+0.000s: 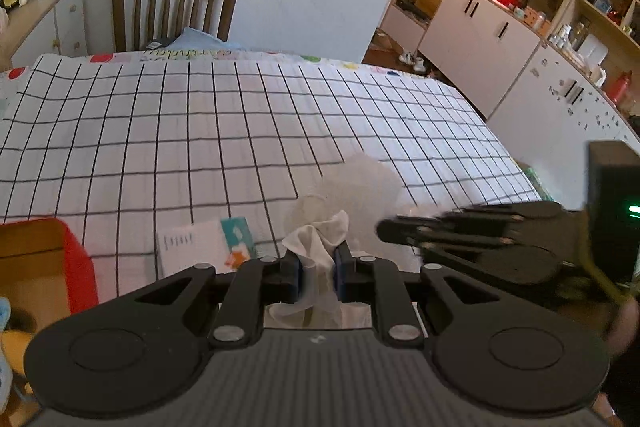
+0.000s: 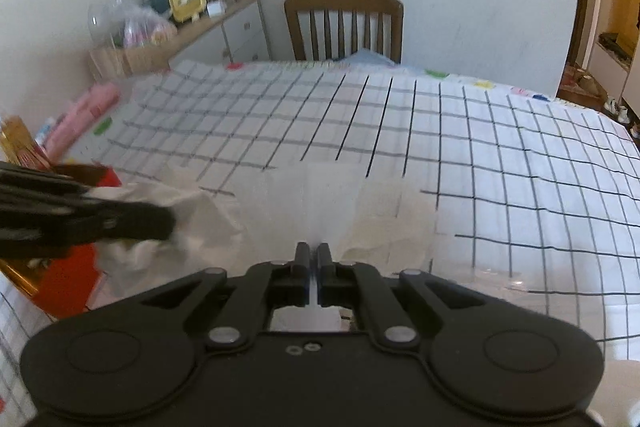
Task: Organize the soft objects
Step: 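Lift the cloth and plastic bag and carry them toward the red tin box, then lower the cloth and plastic bag into the tin box and open both tools, then move both open tools away from the tin box toward the white gauze cloth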
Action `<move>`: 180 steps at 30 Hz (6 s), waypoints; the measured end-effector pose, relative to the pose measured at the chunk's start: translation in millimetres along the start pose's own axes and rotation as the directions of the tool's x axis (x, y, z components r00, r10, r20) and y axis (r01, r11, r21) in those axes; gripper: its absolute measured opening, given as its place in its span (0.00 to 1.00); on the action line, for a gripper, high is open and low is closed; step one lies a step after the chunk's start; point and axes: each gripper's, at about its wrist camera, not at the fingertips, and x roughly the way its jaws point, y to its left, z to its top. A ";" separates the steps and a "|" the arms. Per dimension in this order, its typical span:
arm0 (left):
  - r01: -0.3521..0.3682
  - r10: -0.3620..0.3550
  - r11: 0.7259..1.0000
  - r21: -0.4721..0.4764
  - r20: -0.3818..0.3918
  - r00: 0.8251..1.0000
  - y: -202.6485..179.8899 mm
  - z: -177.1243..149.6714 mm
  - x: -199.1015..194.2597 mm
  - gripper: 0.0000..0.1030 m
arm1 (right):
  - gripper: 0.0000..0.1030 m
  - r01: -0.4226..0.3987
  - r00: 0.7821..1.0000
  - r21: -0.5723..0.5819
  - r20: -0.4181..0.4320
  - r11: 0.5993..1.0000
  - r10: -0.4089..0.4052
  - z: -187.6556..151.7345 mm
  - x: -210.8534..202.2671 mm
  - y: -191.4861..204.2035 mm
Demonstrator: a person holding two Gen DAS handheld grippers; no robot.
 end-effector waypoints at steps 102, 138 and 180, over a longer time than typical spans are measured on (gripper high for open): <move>-0.109 0.110 0.994 -0.018 0.065 0.992 196.3 -56.8 -152.5 0.10 | 0.02 -0.107 0.965 0.046 0.244 0.993 0.092 89.9 -104.2 150.0; -0.192 0.194 0.981 0.028 -0.117 0.974 230.8 -37.9 -69.6 0.10 | 0.03 -0.207 0.960 0.039 -0.182 0.978 0.211 19.1 60.5 267.3; -0.201 0.200 0.979 0.039 0.031 0.979 190.9 -42.5 -147.8 0.76 | 0.59 -0.268 0.963 -0.031 -0.007 0.963 0.268 31.7 -27.4 228.7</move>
